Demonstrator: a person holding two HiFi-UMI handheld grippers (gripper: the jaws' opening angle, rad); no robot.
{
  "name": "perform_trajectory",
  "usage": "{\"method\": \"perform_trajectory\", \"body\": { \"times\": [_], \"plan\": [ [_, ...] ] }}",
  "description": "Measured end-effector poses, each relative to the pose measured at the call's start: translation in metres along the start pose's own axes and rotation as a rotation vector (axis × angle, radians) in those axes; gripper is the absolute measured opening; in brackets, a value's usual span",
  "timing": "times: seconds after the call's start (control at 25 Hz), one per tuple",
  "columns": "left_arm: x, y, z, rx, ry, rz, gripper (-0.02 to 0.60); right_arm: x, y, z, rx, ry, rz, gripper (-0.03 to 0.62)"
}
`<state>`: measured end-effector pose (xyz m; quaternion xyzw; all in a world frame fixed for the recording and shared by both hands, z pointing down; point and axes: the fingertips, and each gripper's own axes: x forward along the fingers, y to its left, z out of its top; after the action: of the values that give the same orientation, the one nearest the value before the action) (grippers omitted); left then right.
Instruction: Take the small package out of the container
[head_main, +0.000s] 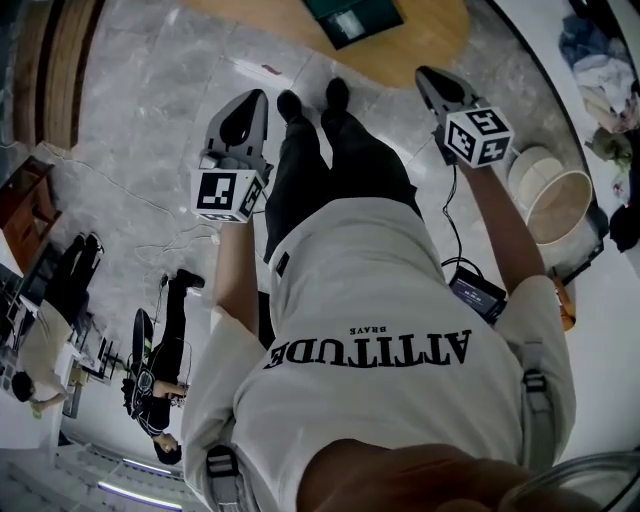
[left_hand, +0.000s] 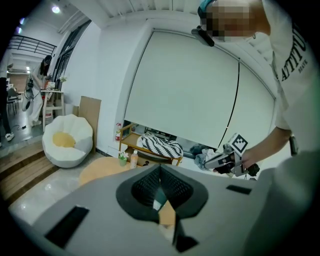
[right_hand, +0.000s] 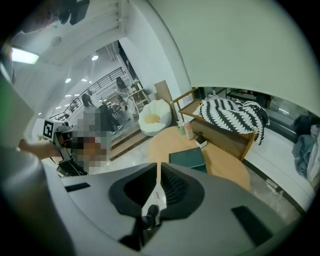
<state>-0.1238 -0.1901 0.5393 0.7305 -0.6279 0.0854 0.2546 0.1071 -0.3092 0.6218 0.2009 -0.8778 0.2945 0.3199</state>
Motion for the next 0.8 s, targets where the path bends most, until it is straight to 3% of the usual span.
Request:
{"method": "perform_trajectory", "body": {
  "times": [0.36, 0.64, 0.8],
  "plan": [
    [0.041, 0.040, -0.001, -0.008, 0.030, -0.046, 0.021, 0.057, -0.024, 0.005, -0.039, 0.068, -0.032, 0.023],
    [0.097, 0.076, -0.028, 0.024, 0.094, -0.150, 0.021, 0.130, -0.036, -0.008, -0.041, 0.143, -0.066, 0.026],
    [0.129, 0.088, -0.053, 0.043, 0.130, -0.218, 0.021, 0.177, -0.053, -0.023, -0.045, 0.188, -0.085, 0.084]
  ]
}}
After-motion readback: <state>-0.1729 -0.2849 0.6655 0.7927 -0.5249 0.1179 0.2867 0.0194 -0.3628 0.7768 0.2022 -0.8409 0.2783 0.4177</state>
